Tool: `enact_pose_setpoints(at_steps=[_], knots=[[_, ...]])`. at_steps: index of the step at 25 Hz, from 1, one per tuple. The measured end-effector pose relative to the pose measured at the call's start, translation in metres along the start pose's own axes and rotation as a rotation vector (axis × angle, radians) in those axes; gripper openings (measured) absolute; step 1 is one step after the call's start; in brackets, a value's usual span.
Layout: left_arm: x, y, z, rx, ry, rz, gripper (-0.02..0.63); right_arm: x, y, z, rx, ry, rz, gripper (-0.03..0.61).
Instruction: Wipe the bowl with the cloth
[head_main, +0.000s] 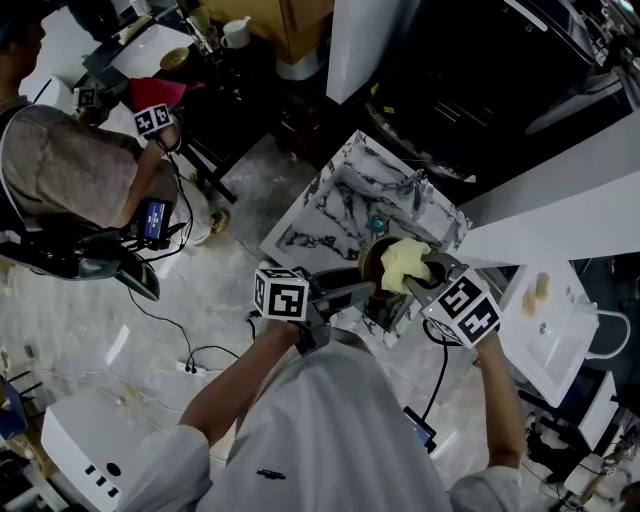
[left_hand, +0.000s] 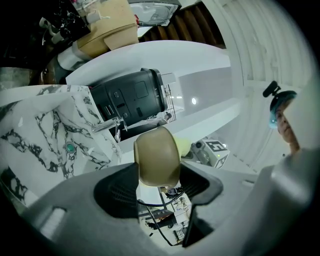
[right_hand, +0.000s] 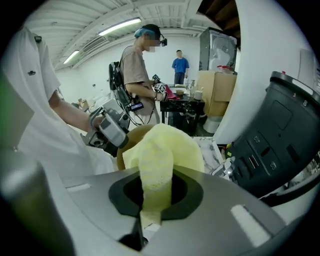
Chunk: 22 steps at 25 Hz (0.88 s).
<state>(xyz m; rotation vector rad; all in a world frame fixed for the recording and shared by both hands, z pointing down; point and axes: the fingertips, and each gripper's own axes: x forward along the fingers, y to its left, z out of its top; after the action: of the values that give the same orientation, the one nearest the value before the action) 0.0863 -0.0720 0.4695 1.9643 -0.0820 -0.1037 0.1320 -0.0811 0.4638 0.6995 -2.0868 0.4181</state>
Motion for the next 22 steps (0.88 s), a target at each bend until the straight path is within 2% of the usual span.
enact_pose_setpoints(at_steps=[6, 12, 16, 19, 22], knots=[[0.005, -0.004, 0.006, 0.002, -0.011, -0.013, 0.261, 0.007, 0.004, -0.004, -0.136, 0.119, 0.009, 0.026], [0.010, -0.010, 0.013, 0.002, -0.002, -0.026, 0.261, 0.014, 0.006, -0.003, -0.340, 0.227, -0.033, 0.028], [0.013, -0.010, 0.017, -0.040, 0.005, -0.042, 0.261, 0.018, 0.008, -0.007, -0.488, 0.303, -0.041, 0.028], [0.017, -0.009, 0.018, -0.064, 0.018, -0.052, 0.261, 0.020, 0.014, -0.008, -0.539, 0.324, -0.005, 0.026], [0.021, -0.013, 0.017, -0.061, 0.031, -0.057, 0.261, 0.020, 0.023, -0.006, -0.547, 0.301, 0.044, 0.026]])
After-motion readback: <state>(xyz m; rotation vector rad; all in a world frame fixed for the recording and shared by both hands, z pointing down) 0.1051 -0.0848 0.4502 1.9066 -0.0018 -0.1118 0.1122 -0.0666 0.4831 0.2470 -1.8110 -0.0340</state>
